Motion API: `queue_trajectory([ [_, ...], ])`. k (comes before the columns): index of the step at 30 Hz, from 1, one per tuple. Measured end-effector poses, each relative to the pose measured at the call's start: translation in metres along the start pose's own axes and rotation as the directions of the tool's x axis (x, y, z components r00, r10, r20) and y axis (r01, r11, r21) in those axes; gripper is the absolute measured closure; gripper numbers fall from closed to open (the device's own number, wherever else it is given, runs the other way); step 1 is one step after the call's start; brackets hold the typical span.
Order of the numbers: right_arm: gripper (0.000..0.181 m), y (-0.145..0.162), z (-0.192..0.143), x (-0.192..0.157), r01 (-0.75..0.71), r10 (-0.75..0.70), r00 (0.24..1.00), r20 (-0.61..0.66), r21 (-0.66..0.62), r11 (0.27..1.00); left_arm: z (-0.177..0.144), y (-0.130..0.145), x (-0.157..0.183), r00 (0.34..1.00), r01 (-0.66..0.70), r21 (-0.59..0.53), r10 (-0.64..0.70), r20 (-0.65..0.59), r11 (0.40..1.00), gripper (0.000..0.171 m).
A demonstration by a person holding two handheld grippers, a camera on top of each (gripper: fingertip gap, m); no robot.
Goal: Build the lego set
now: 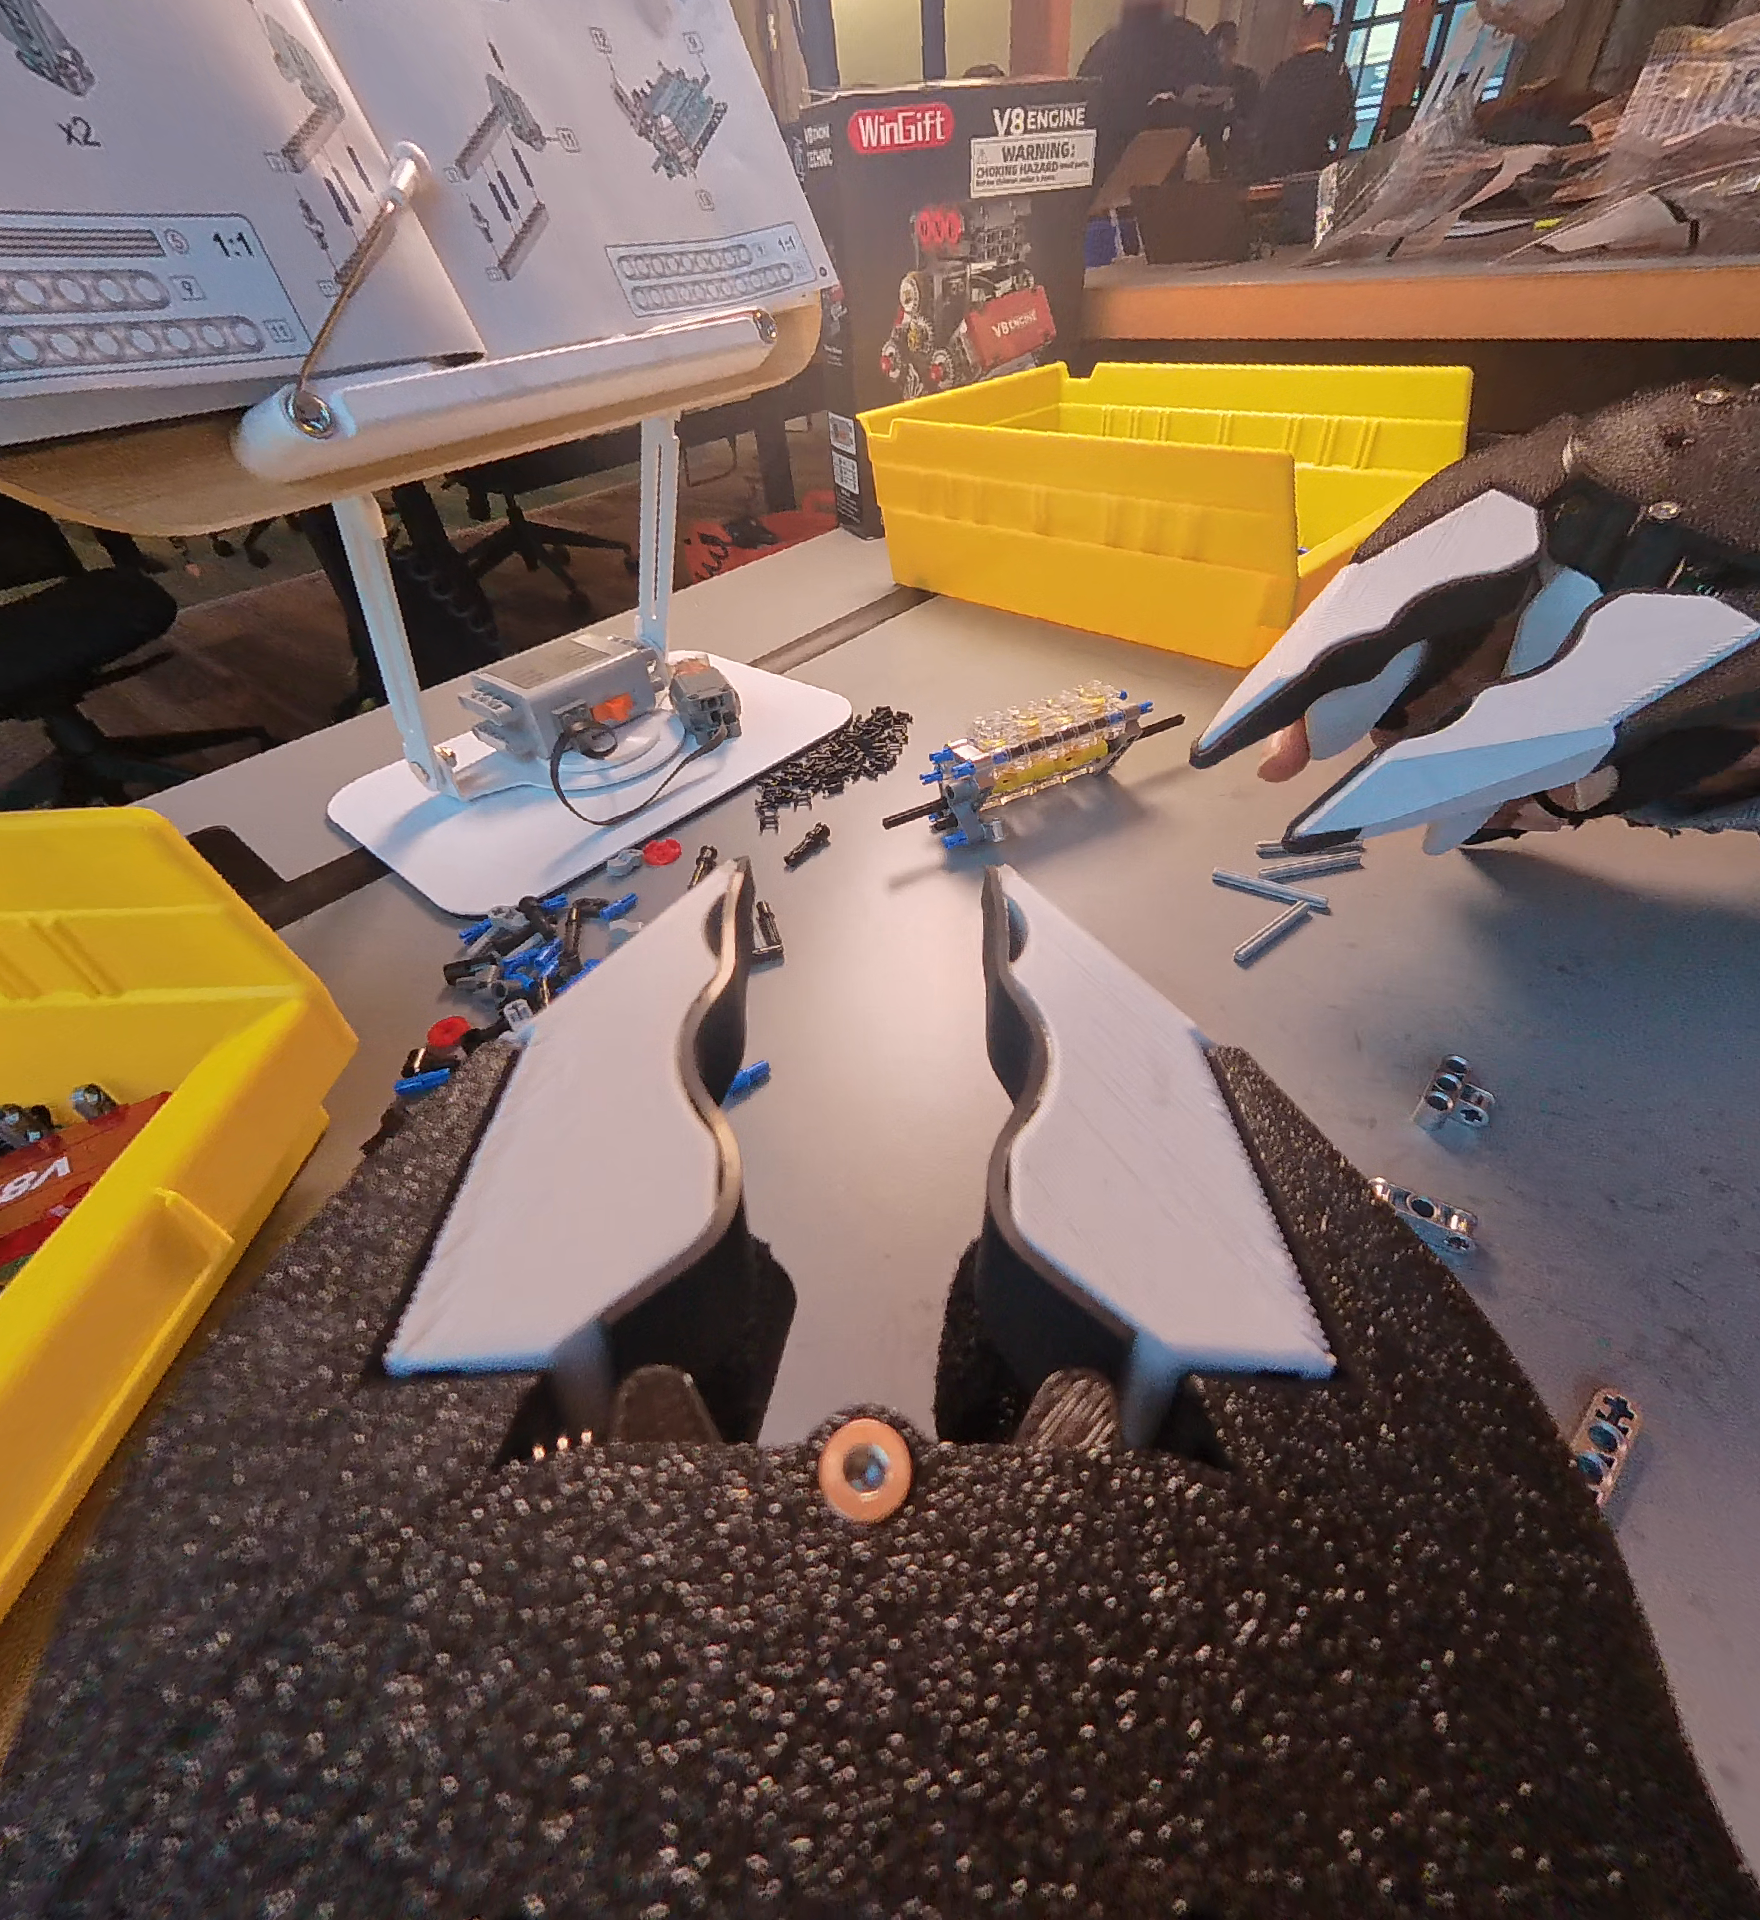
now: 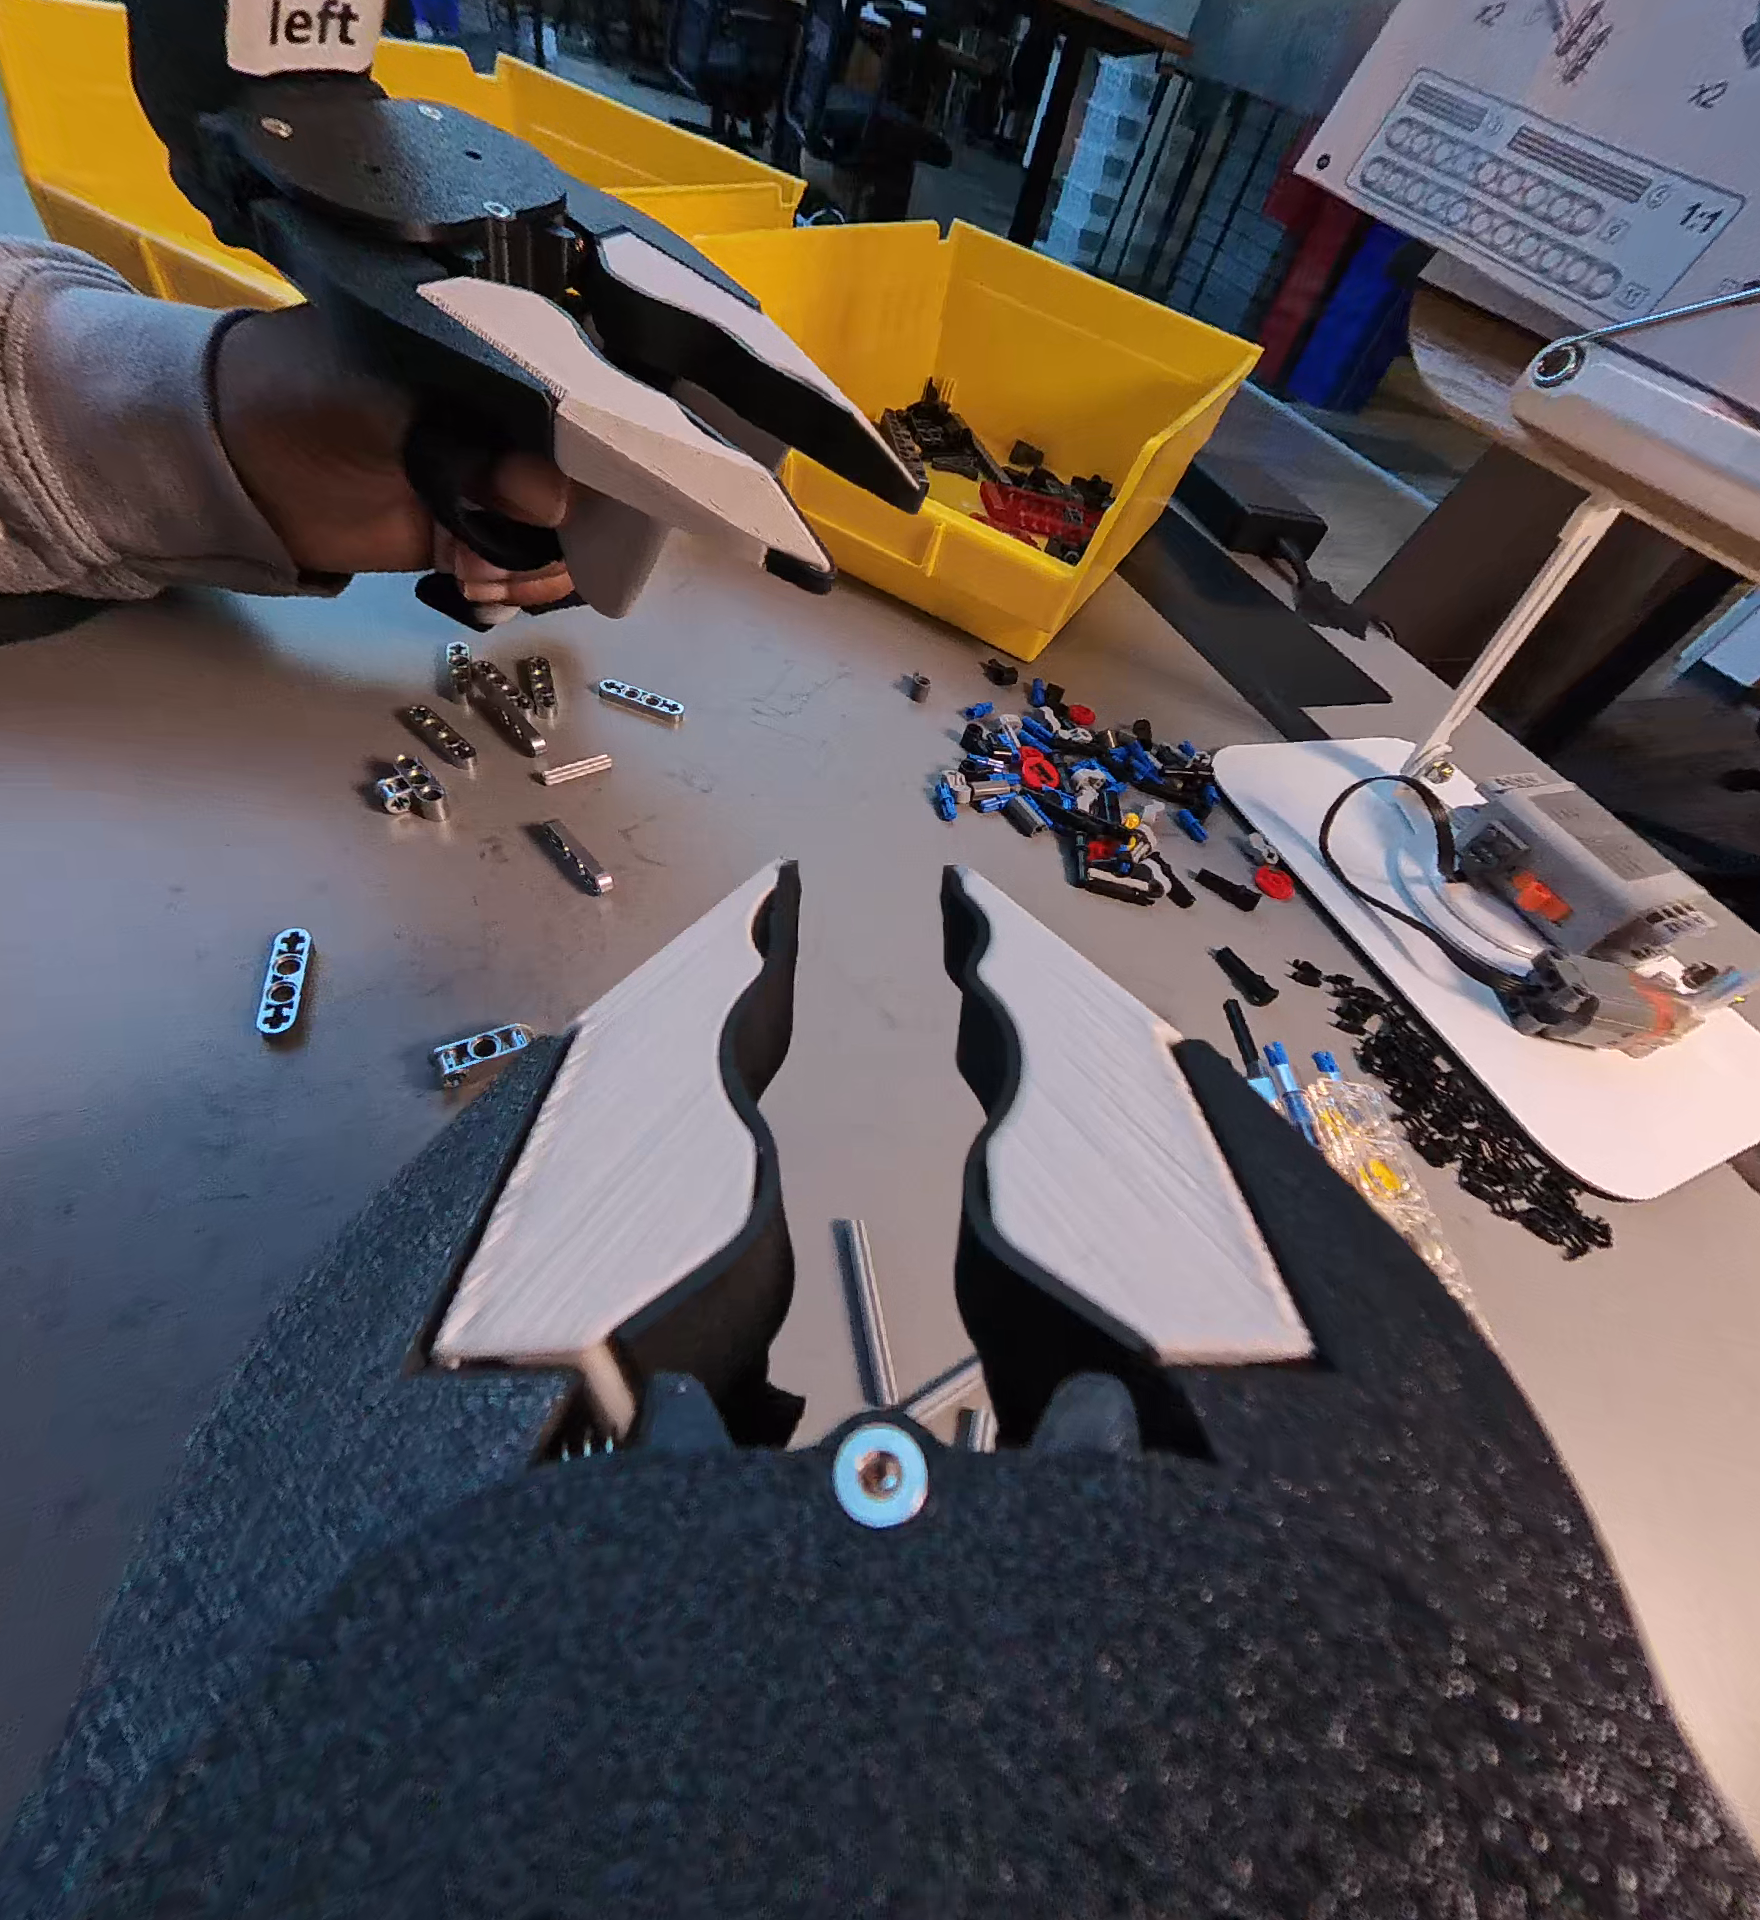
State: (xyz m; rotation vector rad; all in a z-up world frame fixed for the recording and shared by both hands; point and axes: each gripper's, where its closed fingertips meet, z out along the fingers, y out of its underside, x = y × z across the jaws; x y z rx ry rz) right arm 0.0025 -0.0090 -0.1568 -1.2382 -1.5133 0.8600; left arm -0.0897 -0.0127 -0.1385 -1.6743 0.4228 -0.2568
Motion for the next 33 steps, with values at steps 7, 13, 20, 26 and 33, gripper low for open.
queue_trajectory([
  [7,0.141,0.0,-0.001,0.007,0.012,-0.012,0.999,-0.045,0.006,1.0,0.003,0.004,0.002,0.999,-0.047,-0.013,0.047,0.008,0.999,0.129],
  [13,0.143,-0.005,-0.003,0.01,0.018,-0.016,0.997,-0.069,0.028,0.999,0.002,0.003,-0.002,0.999,-0.032,-0.006,0.032,0.028,0.999,0.129],
  [20,0.142,-0.01,-0.005,0.017,-0.015,0.022,0.996,-0.09,0.073,0.997,-0.002,-0.003,-0.009,0.997,-0.037,0.031,0.035,0.069,0.999,0.128],
  [26,0.142,-0.013,-0.006,0.018,-0.015,0.024,0.995,-0.099,0.097,0.995,-0.003,-0.005,-0.012,0.995,-0.05,0.042,0.046,0.088,0.998,0.128],
  [33,0.143,-0.016,-0.008,0.019,-0.016,0.028,0.994,-0.103,0.118,0.993,-0.007,-0.01,-0.017,0.993,-0.029,0.071,0.021,0.115,0.997,0.128],
])
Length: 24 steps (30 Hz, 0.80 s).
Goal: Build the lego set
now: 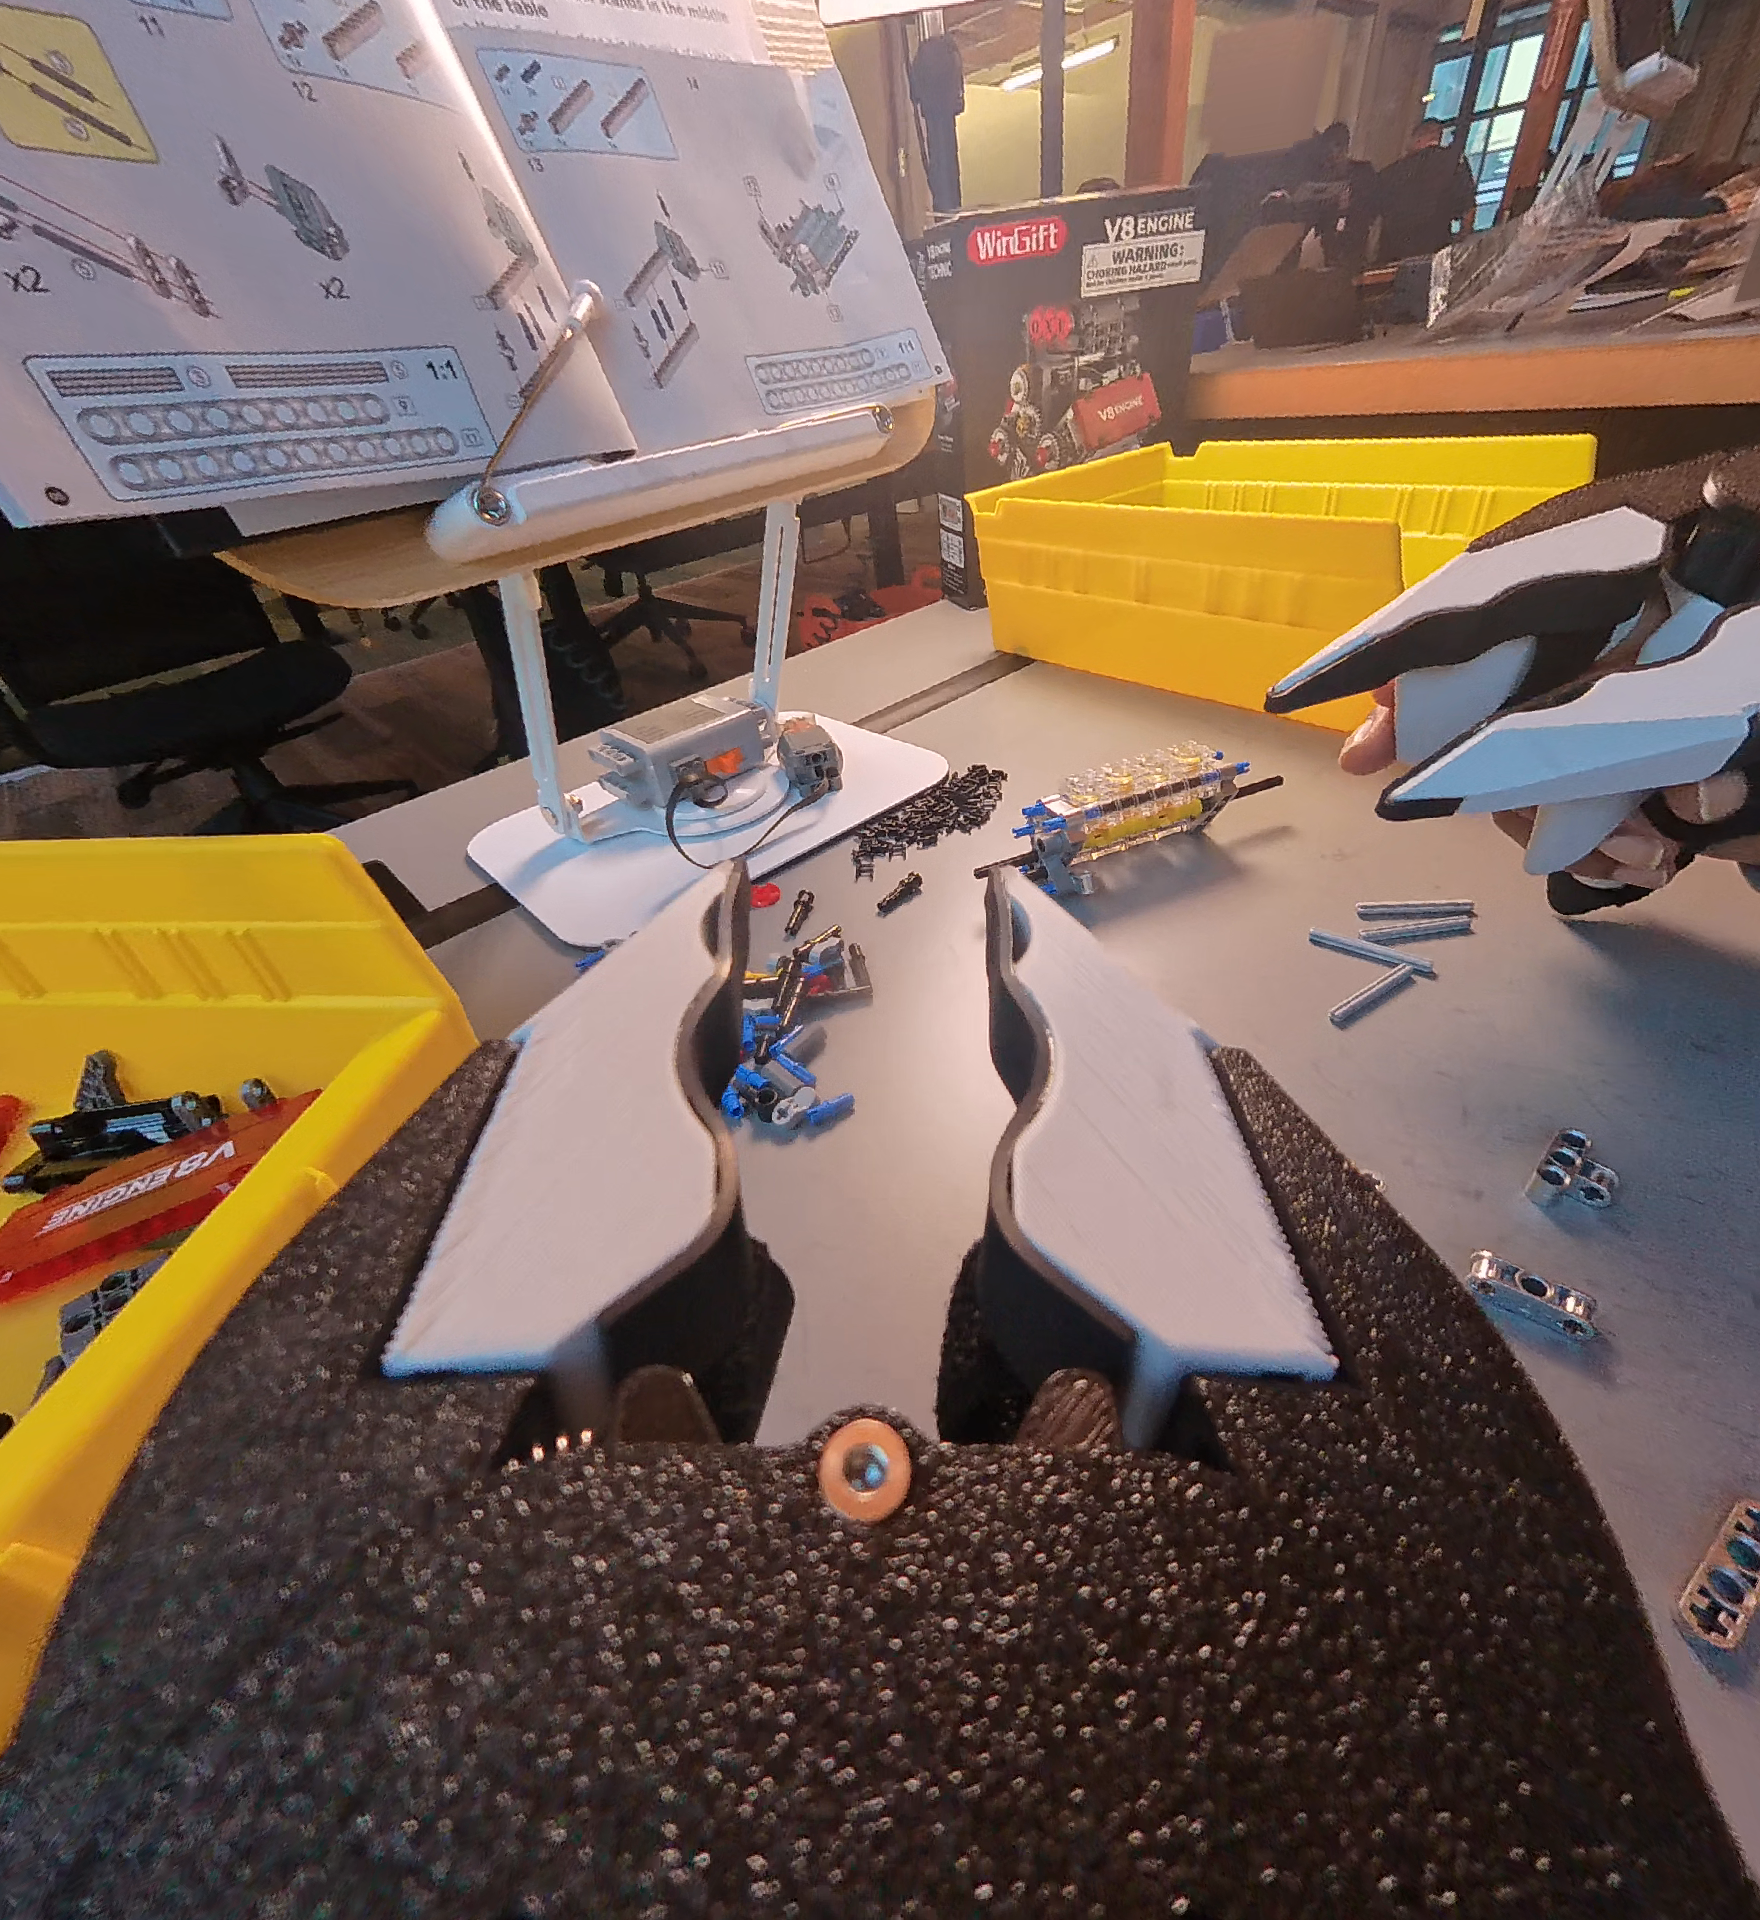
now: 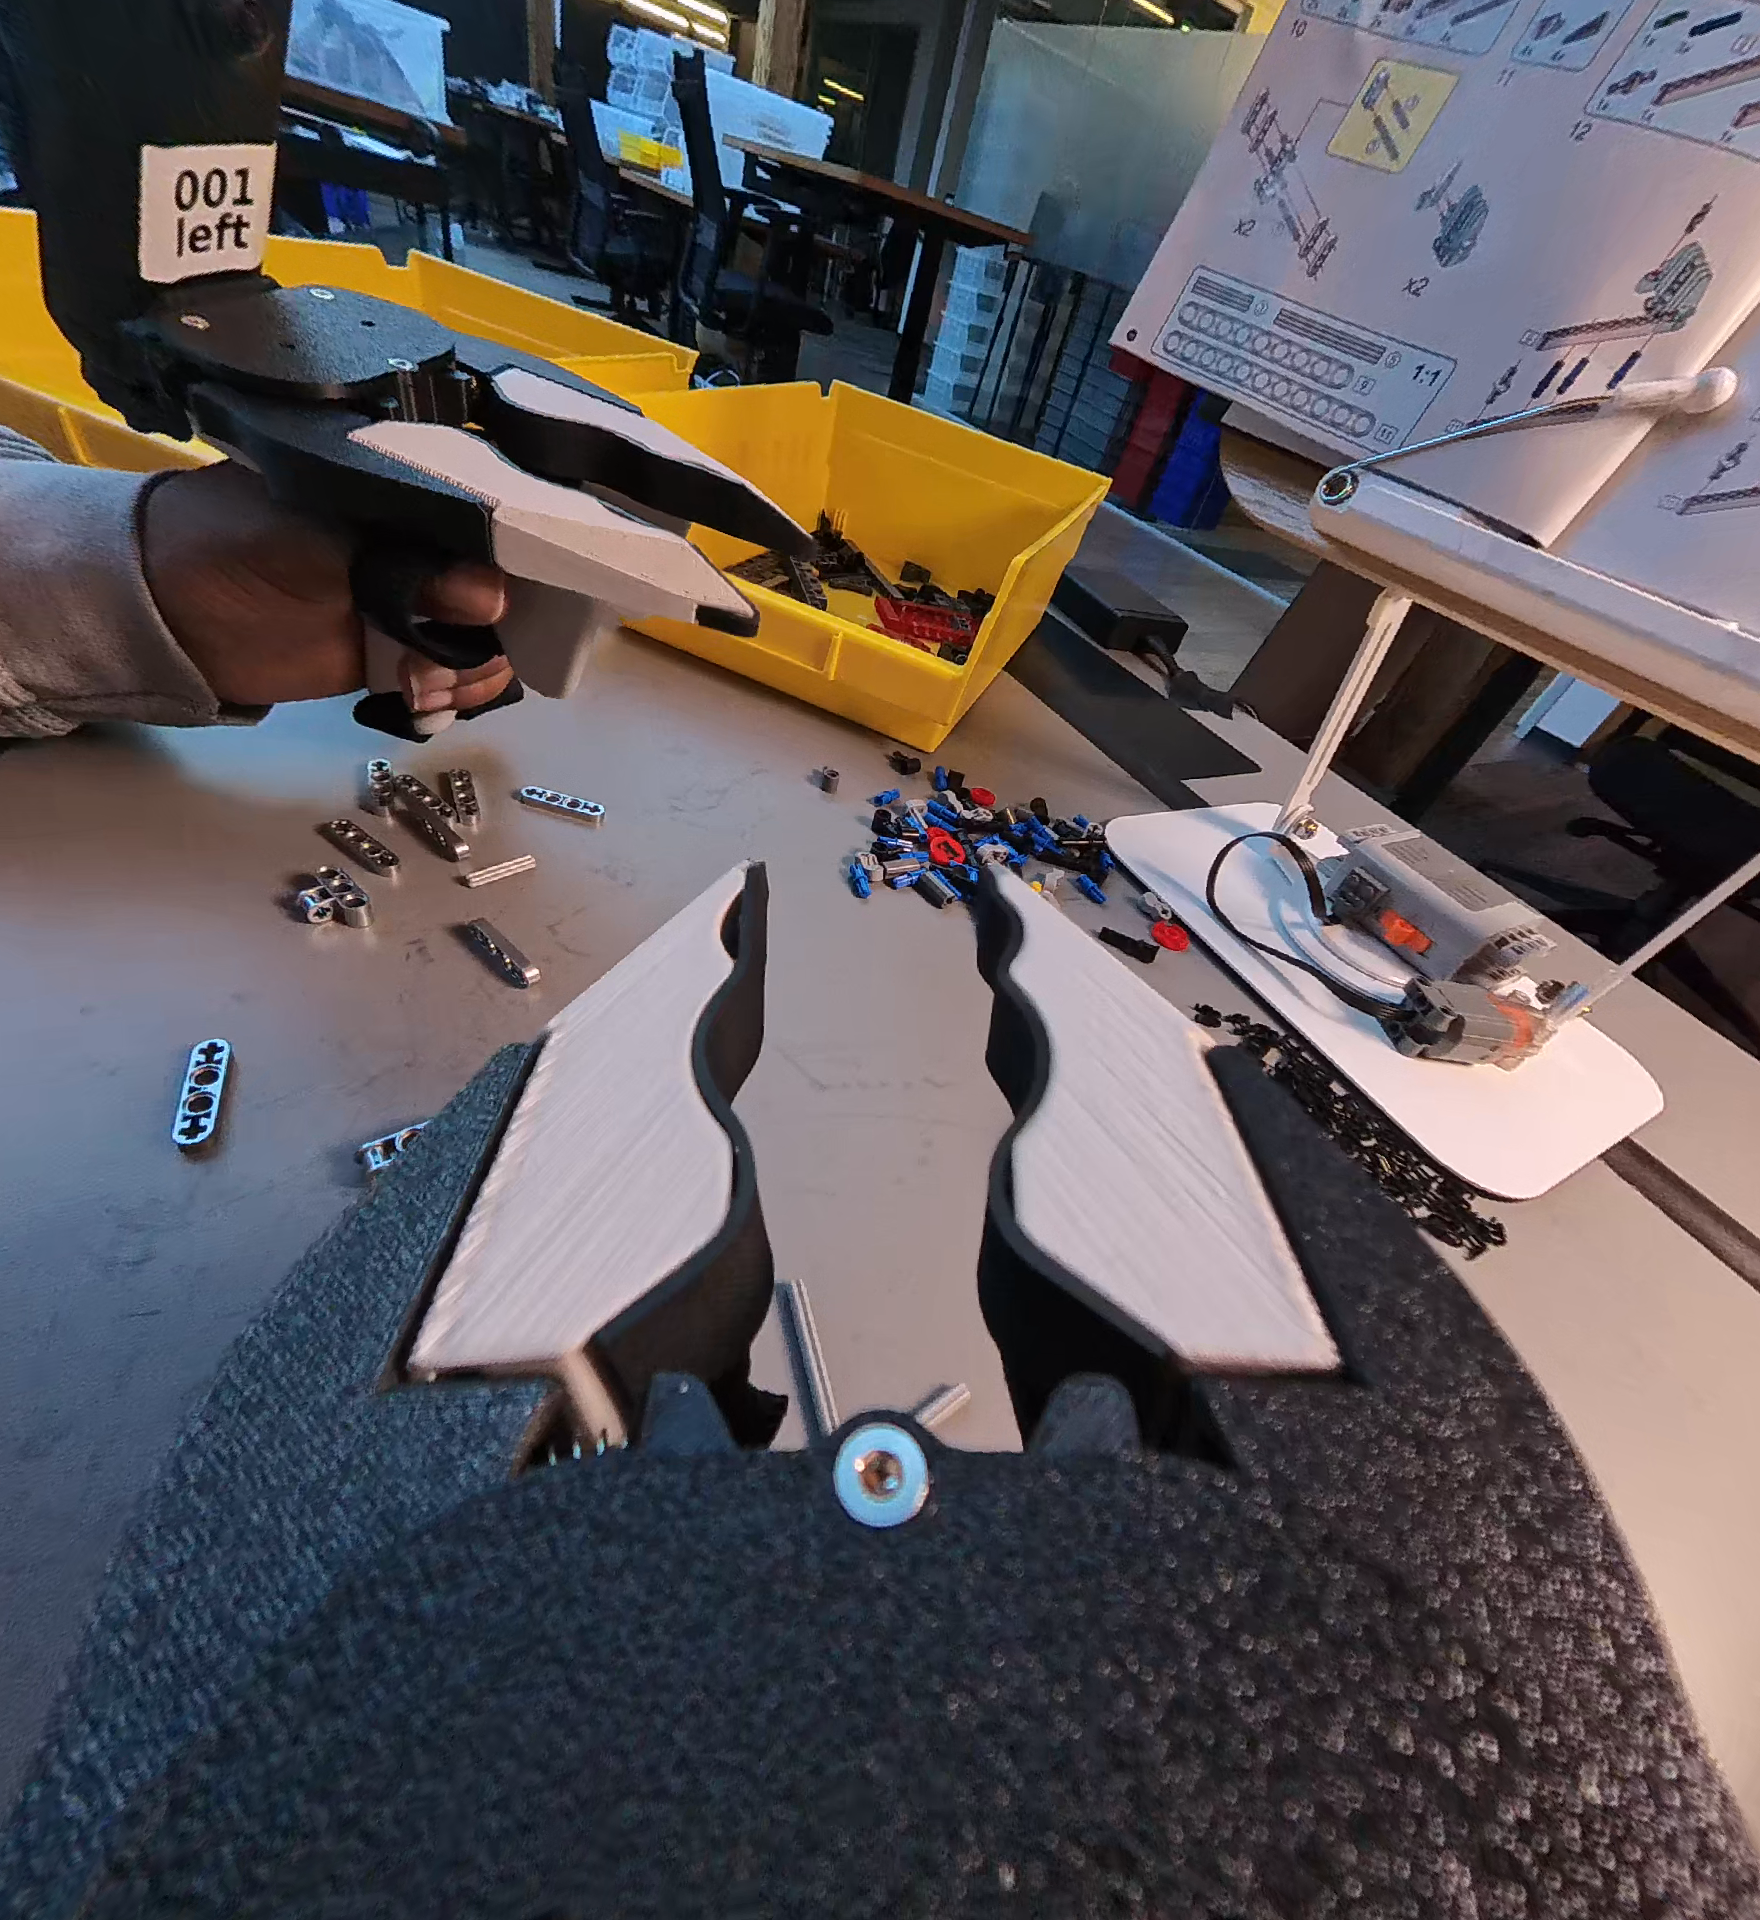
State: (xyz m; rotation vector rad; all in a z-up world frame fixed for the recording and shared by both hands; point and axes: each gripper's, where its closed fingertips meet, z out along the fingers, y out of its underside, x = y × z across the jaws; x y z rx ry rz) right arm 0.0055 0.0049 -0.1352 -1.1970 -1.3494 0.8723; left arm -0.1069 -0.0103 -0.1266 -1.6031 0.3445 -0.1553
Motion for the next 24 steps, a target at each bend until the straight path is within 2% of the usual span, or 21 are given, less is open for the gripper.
queue_trajectory([
  [8,0.144,0.004,0.002,-0.005,0.017,-0.016,1.0,0.022,-0.016,1.0,0.0,0.001,-0.005,0.999,0.053,0.005,-0.053,-0.001,0.999,0.128],
  [16,0.144,0.007,0.003,-0.006,0.032,-0.031,0.999,0.028,-0.035,0.999,-0.006,0.01,-0.024,0.993,0.118,-0.078,-0.119,-0.008,0.99,0.131],
  [19,0.145,0.01,0.003,-0.007,0.034,-0.032,0.999,0.036,-0.057,0.998,-0.009,0.019,-0.022,0.989,0.101,-0.155,-0.115,-0.089,0.983,0.134],
  [21,0.147,0.013,0.003,-0.01,0.048,-0.044,0.997,0.059,-0.075,0.996,-0.011,0.021,-0.019,0.987,0.078,-0.168,-0.1,-0.128,0.983,0.137],
  [24,0.148,0.023,0.003,-0.021,0.084,-0.066,0.989,0.132,-0.136,0.987,-0.013,0.036,0.012,0.945,0.028,-0.263,-0.111,-0.306,0.964,0.138],
])
